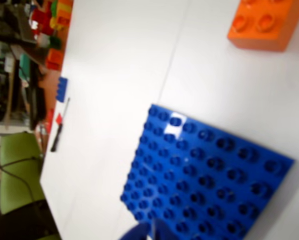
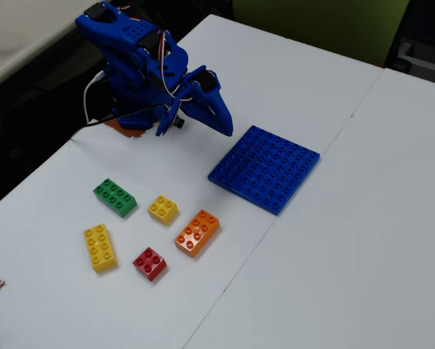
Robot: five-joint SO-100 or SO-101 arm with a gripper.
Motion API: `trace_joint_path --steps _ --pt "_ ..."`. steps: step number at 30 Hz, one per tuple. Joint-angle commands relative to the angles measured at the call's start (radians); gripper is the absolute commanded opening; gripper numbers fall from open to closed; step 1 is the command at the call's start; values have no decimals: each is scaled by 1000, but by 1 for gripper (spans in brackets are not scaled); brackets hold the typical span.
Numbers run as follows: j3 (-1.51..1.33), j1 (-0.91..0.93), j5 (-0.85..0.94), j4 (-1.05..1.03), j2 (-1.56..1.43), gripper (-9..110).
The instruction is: Pick up the 2x2 yellow block and go up the 8x8 blue block.
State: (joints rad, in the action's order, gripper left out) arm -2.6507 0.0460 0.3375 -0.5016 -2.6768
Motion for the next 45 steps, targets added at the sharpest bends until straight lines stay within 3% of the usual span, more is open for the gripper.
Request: trace_joint_path --steps 1,8,15,23,34,45 --pt "288 3 103 -189 155 3" --pt "624 25 456 -528 380 7" --pt "859 166 1049 -854 541 12" --pt "1083 379 1534 -991 769 15" --pt "1249 618 1921 -902 1062 15" --pt "1296 644 1934 -733 1293 21"
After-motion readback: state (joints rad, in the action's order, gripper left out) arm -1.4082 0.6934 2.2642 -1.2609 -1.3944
